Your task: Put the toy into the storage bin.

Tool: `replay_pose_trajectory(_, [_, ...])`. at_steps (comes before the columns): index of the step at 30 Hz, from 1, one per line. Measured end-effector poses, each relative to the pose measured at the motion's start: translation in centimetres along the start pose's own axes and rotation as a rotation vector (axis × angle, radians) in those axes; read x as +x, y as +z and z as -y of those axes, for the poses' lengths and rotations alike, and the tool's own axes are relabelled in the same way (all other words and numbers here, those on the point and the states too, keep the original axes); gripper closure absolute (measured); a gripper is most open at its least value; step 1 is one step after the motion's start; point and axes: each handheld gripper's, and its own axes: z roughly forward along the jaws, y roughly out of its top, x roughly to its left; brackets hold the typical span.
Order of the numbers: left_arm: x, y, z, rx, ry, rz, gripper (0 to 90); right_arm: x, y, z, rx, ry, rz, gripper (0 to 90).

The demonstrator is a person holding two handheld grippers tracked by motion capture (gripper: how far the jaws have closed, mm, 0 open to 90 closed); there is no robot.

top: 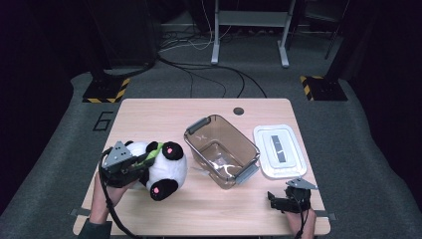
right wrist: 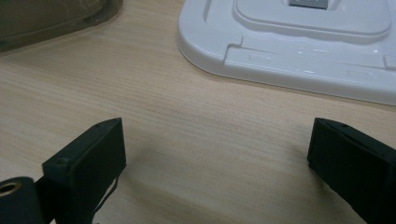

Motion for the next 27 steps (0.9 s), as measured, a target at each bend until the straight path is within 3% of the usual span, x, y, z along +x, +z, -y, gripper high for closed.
replay_pose_trajectory(15, [0.4, -0.1, -3.2, -0.036, 0.043, 0.032, 74.9, 0.0, 0.0, 0.0, -0.002, 0.005, 0.000, 3.4])
replay_pose_trajectory(27, [0.5, 1.3, -6.4, -0.045, 0.101, 0.060, 74.8, -0.1, 0.0, 0.0, -0.003, 0.008, -0.002, 3.4])
